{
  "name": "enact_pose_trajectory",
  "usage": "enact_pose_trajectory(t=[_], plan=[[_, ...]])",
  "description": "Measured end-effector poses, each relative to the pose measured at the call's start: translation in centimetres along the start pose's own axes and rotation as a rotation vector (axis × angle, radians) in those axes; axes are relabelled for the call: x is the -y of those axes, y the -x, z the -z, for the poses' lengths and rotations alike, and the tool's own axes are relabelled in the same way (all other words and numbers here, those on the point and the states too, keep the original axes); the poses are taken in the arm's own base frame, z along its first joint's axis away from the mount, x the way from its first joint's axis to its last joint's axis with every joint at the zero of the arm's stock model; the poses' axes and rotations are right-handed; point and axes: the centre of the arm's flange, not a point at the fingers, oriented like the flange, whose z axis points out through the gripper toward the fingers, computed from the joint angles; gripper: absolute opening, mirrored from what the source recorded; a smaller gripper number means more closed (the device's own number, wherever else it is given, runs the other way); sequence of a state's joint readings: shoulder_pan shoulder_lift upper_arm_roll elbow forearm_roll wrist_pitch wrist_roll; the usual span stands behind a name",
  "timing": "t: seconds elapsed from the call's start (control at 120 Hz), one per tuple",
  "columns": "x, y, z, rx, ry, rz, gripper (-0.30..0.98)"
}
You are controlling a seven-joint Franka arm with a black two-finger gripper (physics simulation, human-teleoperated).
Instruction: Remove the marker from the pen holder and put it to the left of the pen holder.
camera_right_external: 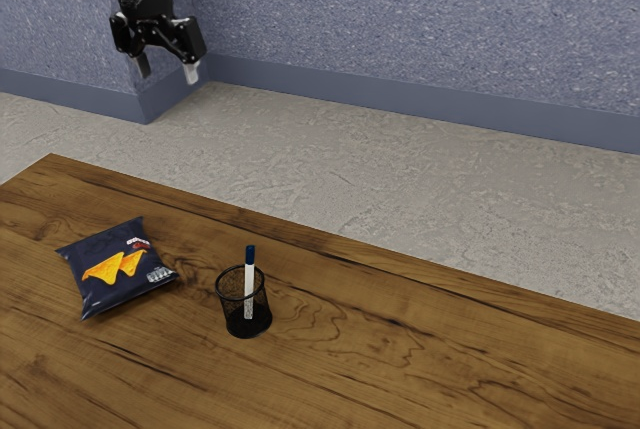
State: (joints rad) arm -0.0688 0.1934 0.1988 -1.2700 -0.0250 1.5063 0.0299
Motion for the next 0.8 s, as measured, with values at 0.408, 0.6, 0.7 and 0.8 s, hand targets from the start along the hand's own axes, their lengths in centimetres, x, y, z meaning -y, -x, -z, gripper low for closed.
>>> enact_pose_trajectory(t=[0.408,0.6,0.7,0.8], plan=[[-3.8,-2.5,-2.5,-0.022,-0.021,-0.1,0.69],[-3.5,-4.7,-17.7,-0.002,-0.053,-0.138,0.69],[-4.8,-3.5,-24.8,-0.064,-0.041,-0.193,0.69],[-7.7,-2.6,-28.3,-0.18,-0.024,-0.26,0.69]])
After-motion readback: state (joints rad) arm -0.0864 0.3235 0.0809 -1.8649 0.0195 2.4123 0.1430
